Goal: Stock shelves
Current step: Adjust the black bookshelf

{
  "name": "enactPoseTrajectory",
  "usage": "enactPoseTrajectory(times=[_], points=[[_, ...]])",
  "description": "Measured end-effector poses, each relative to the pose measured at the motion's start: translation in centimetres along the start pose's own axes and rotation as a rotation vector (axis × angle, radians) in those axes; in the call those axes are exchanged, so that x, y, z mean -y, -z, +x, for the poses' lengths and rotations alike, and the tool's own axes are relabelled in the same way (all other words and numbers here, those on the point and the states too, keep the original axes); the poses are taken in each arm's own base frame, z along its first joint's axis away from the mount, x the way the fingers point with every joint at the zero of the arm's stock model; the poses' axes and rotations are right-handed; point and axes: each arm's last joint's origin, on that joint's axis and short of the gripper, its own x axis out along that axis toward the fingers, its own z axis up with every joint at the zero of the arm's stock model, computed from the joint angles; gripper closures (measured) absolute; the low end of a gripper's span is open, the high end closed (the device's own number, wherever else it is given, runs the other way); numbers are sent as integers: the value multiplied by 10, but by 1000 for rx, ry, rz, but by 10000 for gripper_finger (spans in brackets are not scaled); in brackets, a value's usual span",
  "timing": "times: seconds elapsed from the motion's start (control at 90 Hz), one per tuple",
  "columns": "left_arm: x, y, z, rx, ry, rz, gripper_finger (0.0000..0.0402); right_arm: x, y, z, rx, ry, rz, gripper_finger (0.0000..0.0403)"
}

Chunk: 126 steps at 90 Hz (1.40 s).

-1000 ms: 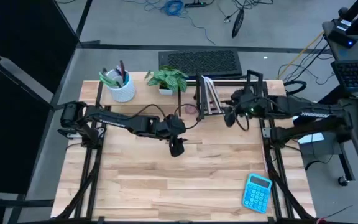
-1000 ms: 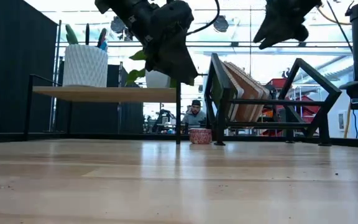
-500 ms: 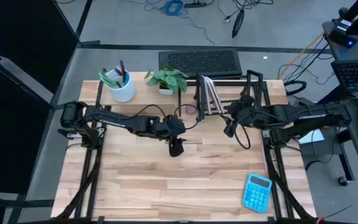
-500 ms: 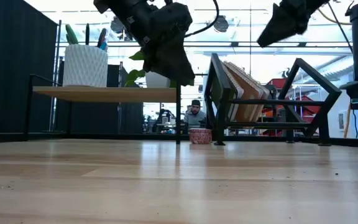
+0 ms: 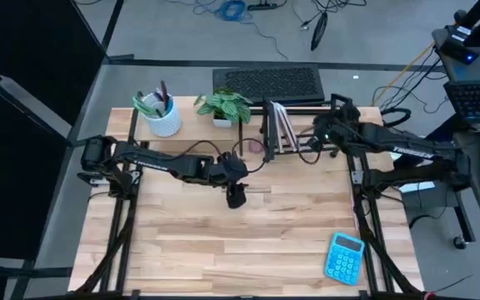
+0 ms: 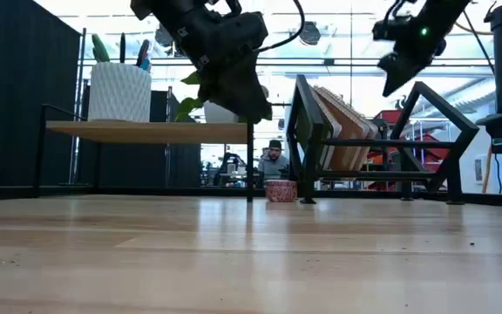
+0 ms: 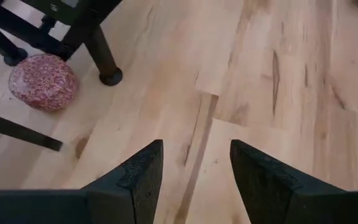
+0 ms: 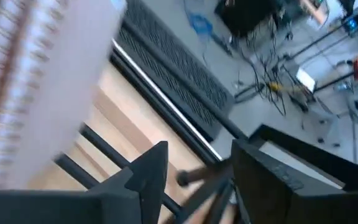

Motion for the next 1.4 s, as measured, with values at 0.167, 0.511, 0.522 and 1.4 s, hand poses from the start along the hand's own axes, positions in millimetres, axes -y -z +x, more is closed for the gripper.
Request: enactPoseTrajectory(times=[0.167, 0.511, 0.522, 1.4], points=[[0, 0, 0, 4, 1, 0, 228, 6, 2, 19, -106, 42, -75, 358], [0, 0, 0, 2, 1, 0, 228, 17, 9, 42, -253, 115, -59, 397], [0, 0, 0, 2, 1, 0, 228, 17, 9, 42, -258, 117, -55, 398], [0, 0, 0, 3, -7, 1, 228, 23, 24, 38, -378, 198, 2, 403]])
